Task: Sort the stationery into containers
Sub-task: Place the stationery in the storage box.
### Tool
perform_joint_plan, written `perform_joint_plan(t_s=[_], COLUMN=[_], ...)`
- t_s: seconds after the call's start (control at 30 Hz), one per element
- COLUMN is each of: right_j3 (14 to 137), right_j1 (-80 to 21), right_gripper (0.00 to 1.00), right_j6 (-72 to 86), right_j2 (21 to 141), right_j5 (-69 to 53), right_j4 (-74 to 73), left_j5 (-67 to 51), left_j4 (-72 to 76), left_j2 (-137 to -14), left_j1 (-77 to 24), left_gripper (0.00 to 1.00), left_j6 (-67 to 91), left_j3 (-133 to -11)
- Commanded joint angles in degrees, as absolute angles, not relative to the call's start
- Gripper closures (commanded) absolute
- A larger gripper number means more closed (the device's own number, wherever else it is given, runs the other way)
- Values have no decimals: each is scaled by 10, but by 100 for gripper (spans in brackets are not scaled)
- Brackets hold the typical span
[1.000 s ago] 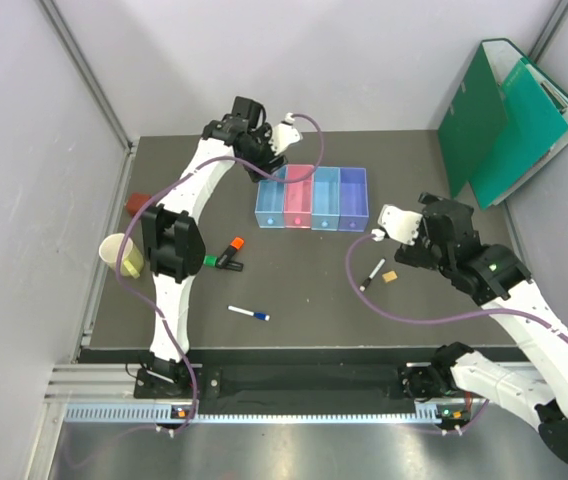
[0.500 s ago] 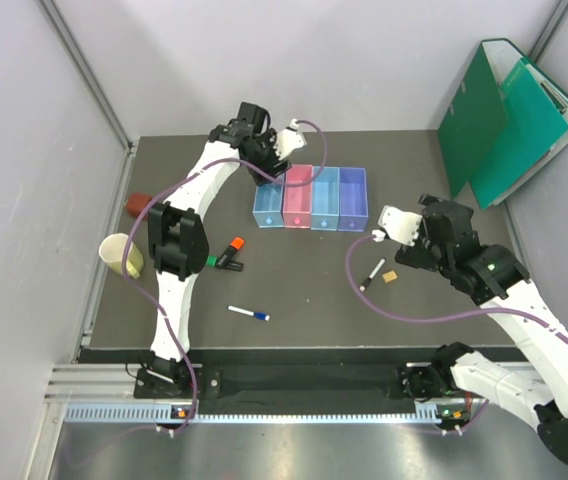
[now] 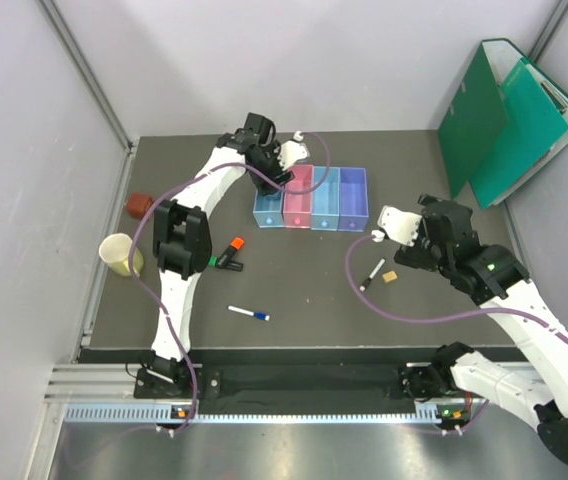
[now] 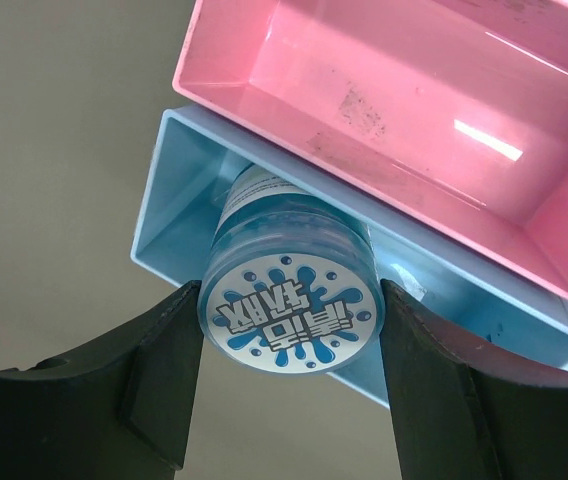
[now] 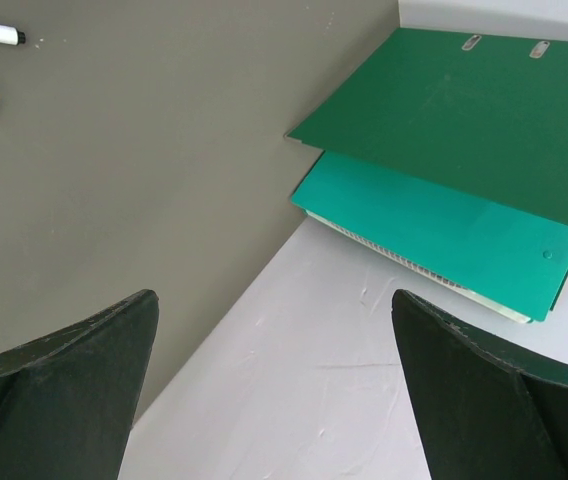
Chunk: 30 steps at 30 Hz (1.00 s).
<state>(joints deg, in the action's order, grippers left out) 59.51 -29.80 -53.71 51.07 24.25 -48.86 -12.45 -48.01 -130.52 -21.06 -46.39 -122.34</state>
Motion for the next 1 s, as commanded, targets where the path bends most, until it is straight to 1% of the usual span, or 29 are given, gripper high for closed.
perform_joint_plan(t_s=[0.0, 0.07, 0.1, 0.17, 0.2, 0.33, 0.6, 0.73, 0.87, 0.97], right_j3=[601, 602, 602, 601, 601, 601, 602, 602, 598, 598], right_j1=[-294, -294, -294, -294, -294, -294, -294, -294, -294, -293], right_gripper=[0, 0, 0, 0, 1, 0, 0, 0, 0, 0], right_j6=[-523, -522, -522, -521, -520, -520, -519, -518, -518, -517], right_j2=[508, 509, 507, 506, 507, 505, 500, 497, 496, 497], right_j5=[237, 237, 236, 236, 237, 236, 237, 238, 237, 238], right_j4=[-468, -468, -468, -470, -470, -470, -471, -475, -474, -469], left_j5=[-134, -131, -128, -126, -125, -120, -105, -96, -98, -89], left_j4=[-431, -425, -419, -416, -414, -400, -367, -360, -382, -366], left_j2=[-1301, -1300, -1298, -1296, -1294, -1288, -1270, -1252, -1248, -1248], left_j1=[-216, -217, -217, -218, -218, -217, -218, -219, -219, -218], left_gripper=[53, 40, 31, 24, 16, 1, 1, 1, 1, 1], left_j6=[-455, -452, -451, -447, -447, -442, -435, -464, -483, -483], left_j3=[-1227, -1227, -1228, -1228, -1229, -1228, -1205, -1166, -1159, -1147])
